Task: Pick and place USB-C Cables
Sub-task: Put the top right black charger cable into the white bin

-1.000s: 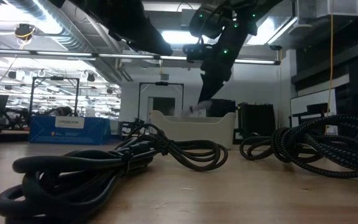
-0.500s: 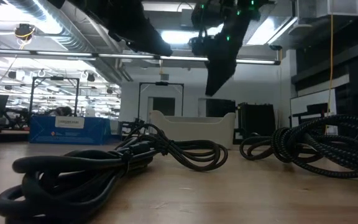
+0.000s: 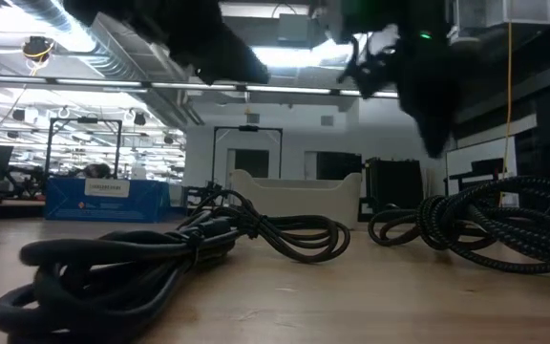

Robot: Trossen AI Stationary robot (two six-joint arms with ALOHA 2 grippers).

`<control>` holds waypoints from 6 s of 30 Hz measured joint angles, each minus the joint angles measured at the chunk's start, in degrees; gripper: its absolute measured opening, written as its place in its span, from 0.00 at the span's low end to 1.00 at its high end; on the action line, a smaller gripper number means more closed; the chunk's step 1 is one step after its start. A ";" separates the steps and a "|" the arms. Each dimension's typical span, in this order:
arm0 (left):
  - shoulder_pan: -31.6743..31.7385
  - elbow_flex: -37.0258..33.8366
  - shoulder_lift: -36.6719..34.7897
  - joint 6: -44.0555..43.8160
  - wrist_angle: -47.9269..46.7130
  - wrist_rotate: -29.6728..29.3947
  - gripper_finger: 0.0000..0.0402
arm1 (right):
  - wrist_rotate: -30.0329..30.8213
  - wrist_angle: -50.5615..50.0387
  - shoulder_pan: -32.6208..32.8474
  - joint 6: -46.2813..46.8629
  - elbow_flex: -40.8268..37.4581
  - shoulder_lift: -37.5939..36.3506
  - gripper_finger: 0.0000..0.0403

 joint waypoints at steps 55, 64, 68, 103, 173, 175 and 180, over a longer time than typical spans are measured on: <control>-6.71 1.70 -0.20 2.82 -5.25 -23.94 0.30 | 8.80 40.98 12.74 10.03 -16.20 0.07 0.36; -6.71 1.70 -0.20 2.82 -5.25 -23.92 0.30 | 8.87 40.53 12.26 10.05 -12.75 0.07 0.36; -6.71 1.70 -0.20 2.82 -5.25 -23.92 0.30 | 8.22 40.94 12.29 11.45 -13.96 0.07 0.36; -6.70 1.70 -0.14 2.82 -5.20 -23.93 0.30 | 10.14 48.78 11.13 12.85 -17.06 0.07 0.36; -6.70 1.70 -0.13 2.82 -6.68 -23.96 0.30 | 7.75 47.12 -16.55 -49.25 8.68 3.91 0.03; -6.71 1.70 -0.13 2.82 -6.67 -23.96 0.30 | 3.52 50.35 -17.84 -50.36 6.68 3.91 0.03; -6.70 1.70 -0.13 2.82 -6.67 -23.96 0.30 | -0.15 56.11 -19.92 -51.45 1.98 4.00 0.03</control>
